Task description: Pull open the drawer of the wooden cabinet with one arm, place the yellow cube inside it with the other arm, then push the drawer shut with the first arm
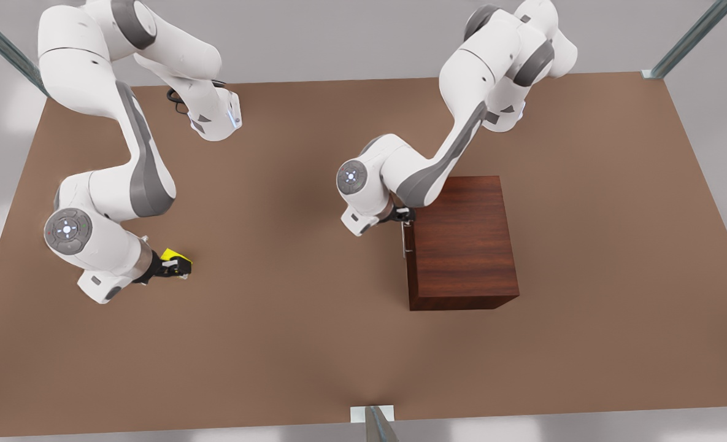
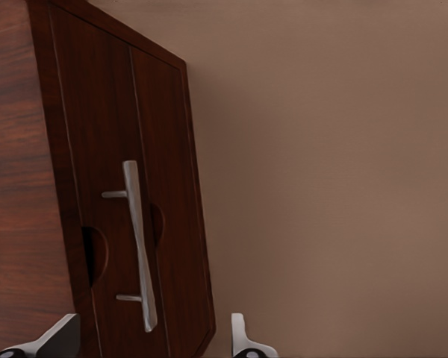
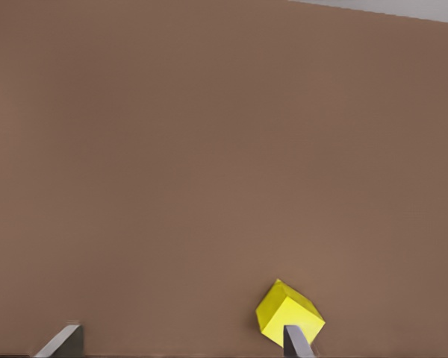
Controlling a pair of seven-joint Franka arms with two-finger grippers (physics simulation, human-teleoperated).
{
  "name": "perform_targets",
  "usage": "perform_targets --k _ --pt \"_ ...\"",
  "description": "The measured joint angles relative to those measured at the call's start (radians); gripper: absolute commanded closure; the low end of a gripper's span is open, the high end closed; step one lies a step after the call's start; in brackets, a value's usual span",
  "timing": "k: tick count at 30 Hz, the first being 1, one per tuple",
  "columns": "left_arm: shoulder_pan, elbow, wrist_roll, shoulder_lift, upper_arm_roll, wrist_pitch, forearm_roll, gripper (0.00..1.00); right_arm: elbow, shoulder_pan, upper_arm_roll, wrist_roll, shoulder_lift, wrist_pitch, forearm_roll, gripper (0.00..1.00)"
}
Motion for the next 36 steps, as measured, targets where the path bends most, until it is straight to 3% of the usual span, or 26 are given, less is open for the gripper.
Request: perform_targets --k 2,3,6,9,13,23,36 --pt "-0.006 0.000 -0.034 0.007 0.000 0.018 0.028 0.11 -0.081 -0.017 0.003 0.014 -0.001 0.040 -0.005 0.00" --pt "-0.008 0.000 -0.049 0.011 0.000 0.028 0.038 0.24 -0.126 -0.031 0.003 0.022 -0.003 0.064 -0.006 0.00" --pt "-0.013 0.000 -0.084 0.027 0.000 0.055 0.067 0.36 -0.223 -0.065 0.003 0.047 -0.010 0.128 -0.009 0.00" --pt "-0.011 0.000 -0.112 0.042 0.001 0.073 0.085 0.35 -0.307 -0.110 0.008 0.072 -0.018 0.183 -0.010 0.02" --pt "-0.010 -0.001 -0.139 0.043 0.001 0.081 0.093 0.35 -0.452 -0.246 0.084 0.115 -0.034 0.272 -0.008 0.00" --pt "0.004 -0.008 -0.183 0.040 0.007 0.086 0.094 0.35 -0.496 -0.380 0.092 0.239 0.062 0.430 -0.007 0.00" --pt "0.013 -0.011 -0.211 0.068 0.006 0.092 0.094 0.35 -0.584 -0.434 0.088 0.354 0.061 0.528 -0.046 0.00"
